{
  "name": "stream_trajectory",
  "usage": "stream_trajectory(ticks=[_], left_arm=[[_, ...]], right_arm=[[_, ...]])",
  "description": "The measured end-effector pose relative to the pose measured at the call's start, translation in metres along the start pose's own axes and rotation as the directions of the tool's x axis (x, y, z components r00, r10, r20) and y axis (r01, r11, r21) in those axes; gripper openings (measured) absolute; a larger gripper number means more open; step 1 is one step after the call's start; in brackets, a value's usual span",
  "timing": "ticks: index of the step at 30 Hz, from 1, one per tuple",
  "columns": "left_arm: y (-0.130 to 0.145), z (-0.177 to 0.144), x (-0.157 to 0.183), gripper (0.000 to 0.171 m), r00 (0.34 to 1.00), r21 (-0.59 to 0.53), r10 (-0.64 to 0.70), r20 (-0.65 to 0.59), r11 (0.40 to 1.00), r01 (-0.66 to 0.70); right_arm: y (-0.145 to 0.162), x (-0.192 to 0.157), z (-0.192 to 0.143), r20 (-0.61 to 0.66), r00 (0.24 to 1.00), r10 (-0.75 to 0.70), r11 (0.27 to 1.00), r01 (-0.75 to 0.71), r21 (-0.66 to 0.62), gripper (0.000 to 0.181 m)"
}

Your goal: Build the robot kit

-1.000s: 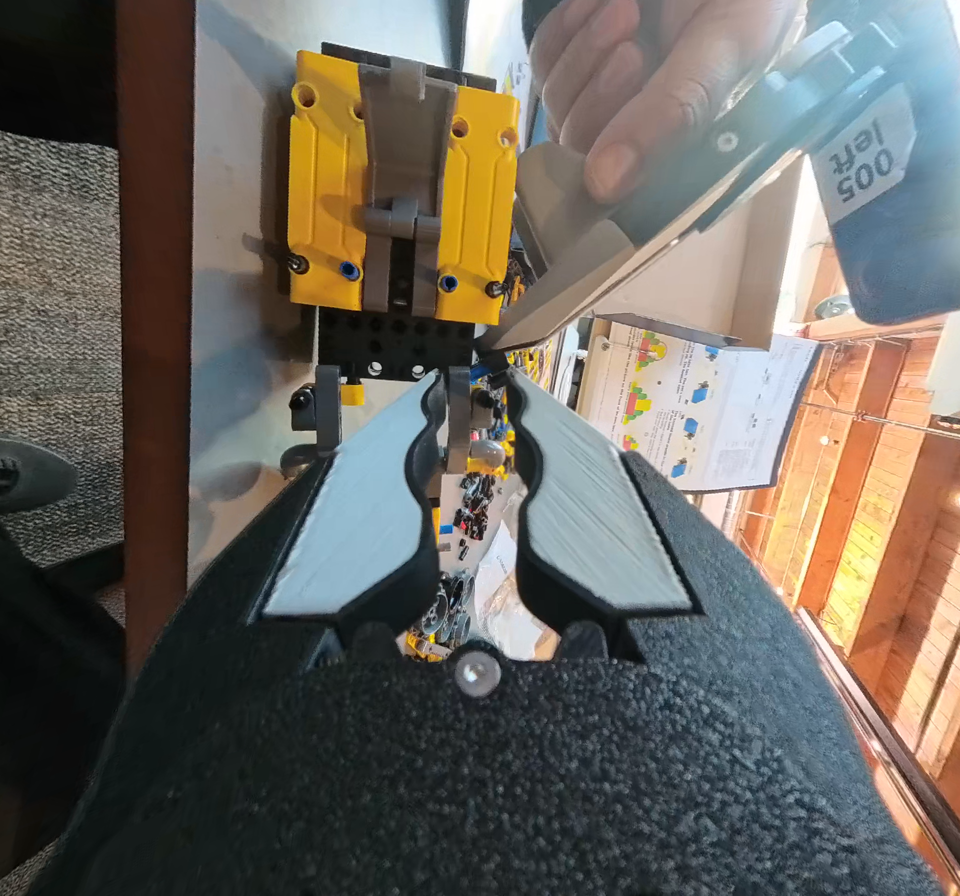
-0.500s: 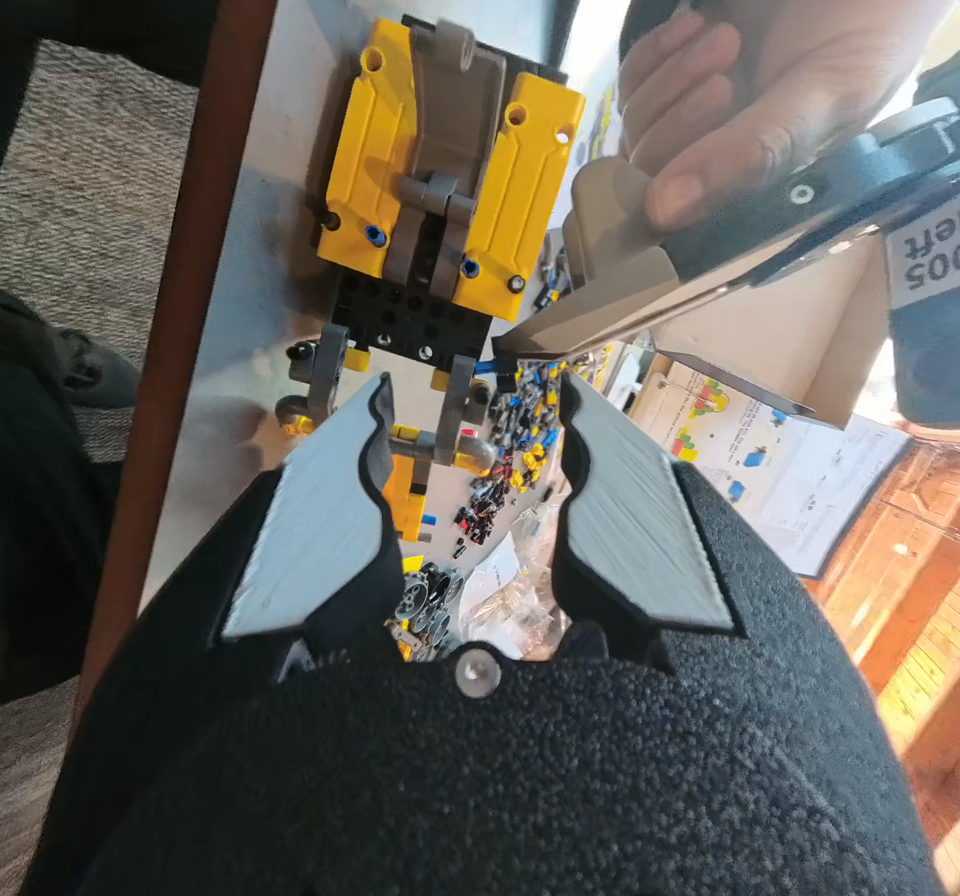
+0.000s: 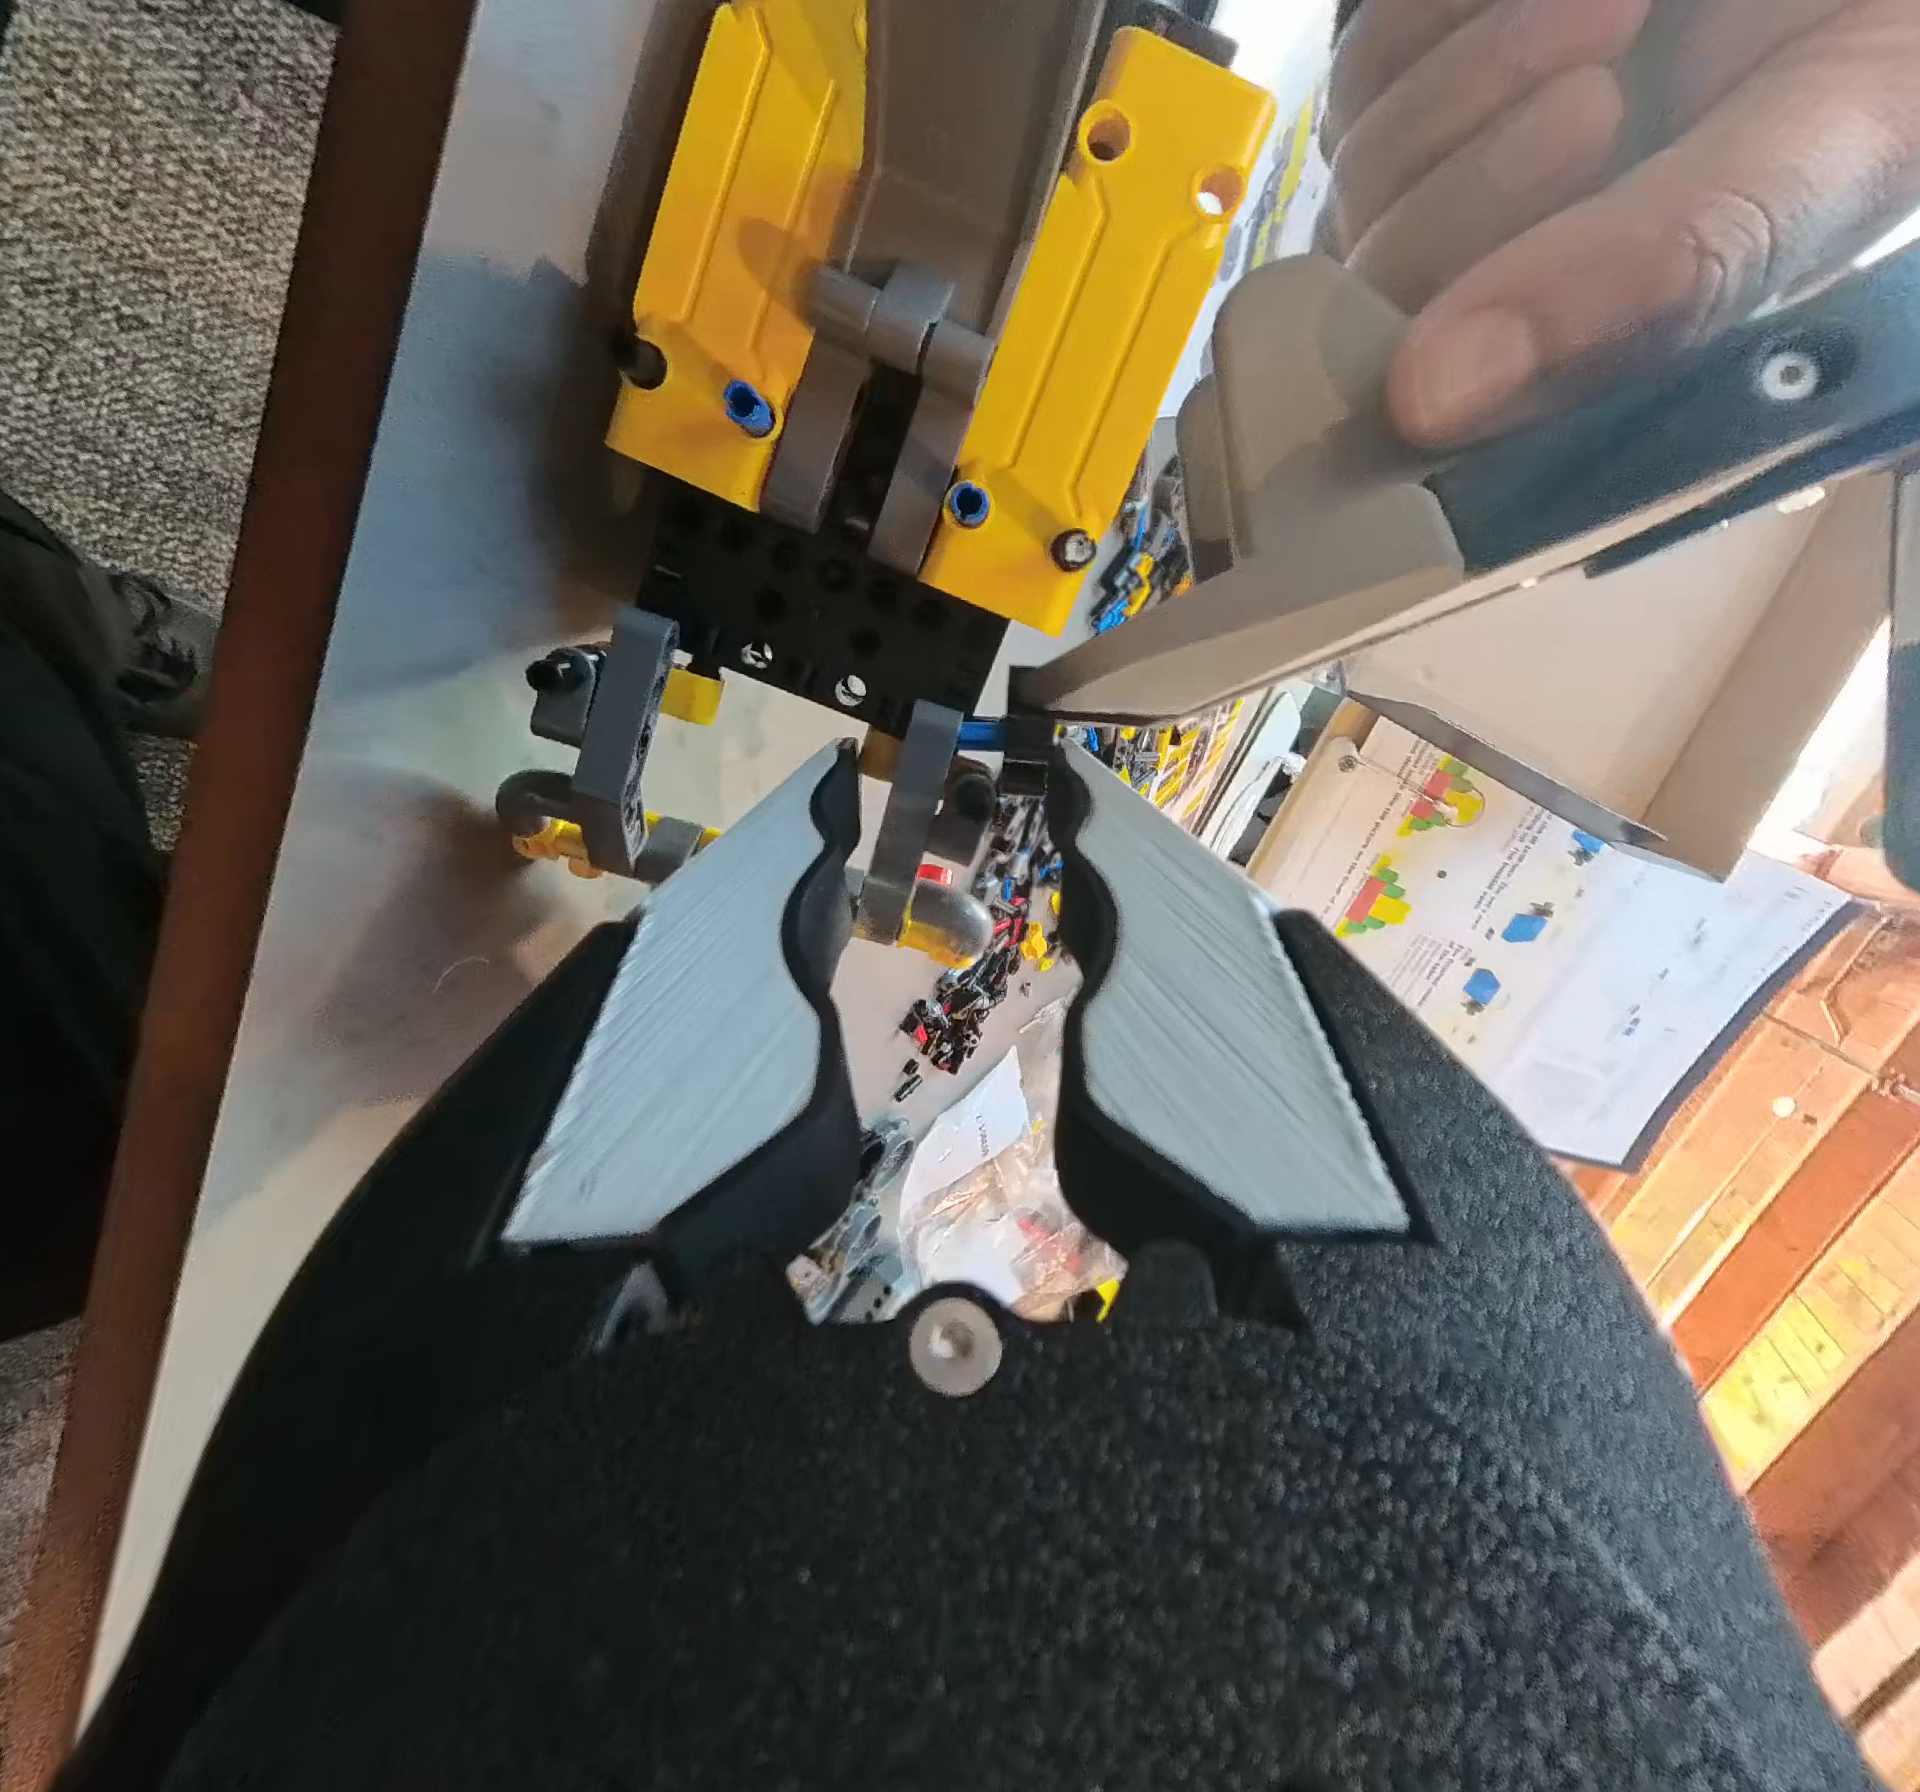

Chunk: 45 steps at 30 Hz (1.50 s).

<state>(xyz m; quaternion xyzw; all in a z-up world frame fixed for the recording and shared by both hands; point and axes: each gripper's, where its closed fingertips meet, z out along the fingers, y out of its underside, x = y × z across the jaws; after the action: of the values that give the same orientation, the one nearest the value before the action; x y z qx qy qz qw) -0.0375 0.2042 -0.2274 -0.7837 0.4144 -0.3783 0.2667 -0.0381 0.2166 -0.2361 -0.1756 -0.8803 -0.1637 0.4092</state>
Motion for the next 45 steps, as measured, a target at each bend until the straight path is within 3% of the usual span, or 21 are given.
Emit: stream_trajectory(ticks=[21,24,29,32,35,39,41,45], left_arm=[[-0.001,-0.001,-0.003,0.004,0.999,0.062,-0.015,0.032,0.998,0.013],[0.000,-0.005,-0.005,0.005,0.997,0.061,-0.001,0.082,0.998,-0.004],[-0.014,-0.025,0.003,0.030,0.965,0.126,0.086,0.247,0.985,-0.120],[-0.004,-0.019,0.002,0.045,0.916,0.027,0.176,0.361,0.980,-0.199],[0.010,-0.003,0.006,0.050,0.910,-0.064,0.230,0.344,0.973,-0.222],[0.010,0.004,0.004,0.052,0.916,-0.072,0.241,0.322,0.971,-0.230],[0.009,0.001,0.005,0.050,0.936,-0.022,0.211,0.282,0.977,-0.214],[-0.001,-0.022,-0.011,0.033,0.984,0.217,-0.010,0.180,0.976,-0.030]], right_arm=[[0.005,-0.002,0.004,-0.013,1.000,0.023,0.998,-0.024,-0.065,0.030],[0.004,-0.002,0.006,0.003,0.999,0.040,0.997,-0.040,-0.060,0.029],[0.003,-0.003,0.008,0.038,0.998,0.056,0.997,-0.053,-0.064,0.029],[0.002,-0.003,0.010,0.055,0.995,0.077,0.996,-0.075,-0.050,0.029],[-0.001,-0.004,0.010,0.069,0.992,0.101,0.995,-0.100,-0.026,0.029],[-0.001,-0.006,0.014,0.093,0.987,0.129,0.992,-0.130,0.004,0.029],[-0.001,-0.006,0.015,0.096,0.987,0.125,0.992,-0.128,0.021,0.029],[-0.001,-0.002,0.018,0.068,0.989,0.132,0.991,-0.134,0.019,0.029]])
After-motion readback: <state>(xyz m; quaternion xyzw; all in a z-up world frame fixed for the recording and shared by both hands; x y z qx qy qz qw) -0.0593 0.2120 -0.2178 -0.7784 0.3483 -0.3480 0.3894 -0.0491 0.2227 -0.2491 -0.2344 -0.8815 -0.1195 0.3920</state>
